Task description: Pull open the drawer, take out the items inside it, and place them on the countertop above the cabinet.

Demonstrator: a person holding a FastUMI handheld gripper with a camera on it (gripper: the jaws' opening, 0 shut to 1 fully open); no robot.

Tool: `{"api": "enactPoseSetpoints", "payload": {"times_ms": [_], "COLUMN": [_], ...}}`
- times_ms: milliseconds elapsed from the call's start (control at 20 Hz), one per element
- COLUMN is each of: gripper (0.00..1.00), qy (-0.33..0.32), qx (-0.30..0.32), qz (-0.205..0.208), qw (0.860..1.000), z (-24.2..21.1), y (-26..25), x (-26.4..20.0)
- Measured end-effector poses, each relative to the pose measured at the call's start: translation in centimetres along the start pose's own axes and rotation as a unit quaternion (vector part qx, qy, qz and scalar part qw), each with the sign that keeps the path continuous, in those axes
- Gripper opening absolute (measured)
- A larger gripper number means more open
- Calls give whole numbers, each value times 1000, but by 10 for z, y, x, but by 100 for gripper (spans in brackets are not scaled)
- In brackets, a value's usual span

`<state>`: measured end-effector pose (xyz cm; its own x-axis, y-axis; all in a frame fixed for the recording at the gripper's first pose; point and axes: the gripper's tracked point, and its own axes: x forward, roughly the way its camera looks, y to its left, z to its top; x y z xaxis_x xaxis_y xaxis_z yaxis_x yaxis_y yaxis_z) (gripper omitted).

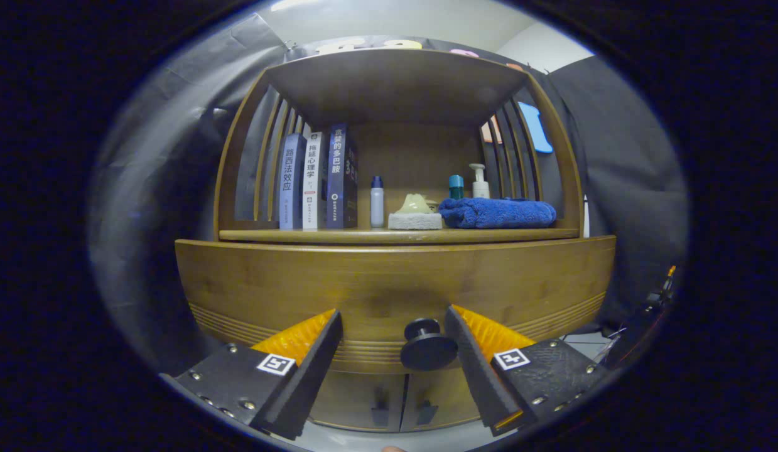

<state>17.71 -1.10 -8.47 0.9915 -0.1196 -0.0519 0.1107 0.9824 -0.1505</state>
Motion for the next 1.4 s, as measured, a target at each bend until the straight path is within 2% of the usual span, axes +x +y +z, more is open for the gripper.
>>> {"api": "enactPoseSetpoints", "payload": {"times_ms": [250, 600, 750, 850, 1000, 1150, 1400], "gripper": [99, 100, 99, 99, 99, 99, 99], "qy": [-8, 25, 27, 56, 57, 60, 75], "qx": [10, 19, 2, 16, 12, -17, -10], "qz": [-5, -12, -10, -7, -9, 1, 7], "qw": [1000, 999, 1000, 998, 998, 998, 997], "z": [0, 0, -2, -14, -5, 1, 18], "y": [2, 8, 3, 0, -7, -8, -3], "x": [14, 59, 62, 54, 33, -2, -71]}}
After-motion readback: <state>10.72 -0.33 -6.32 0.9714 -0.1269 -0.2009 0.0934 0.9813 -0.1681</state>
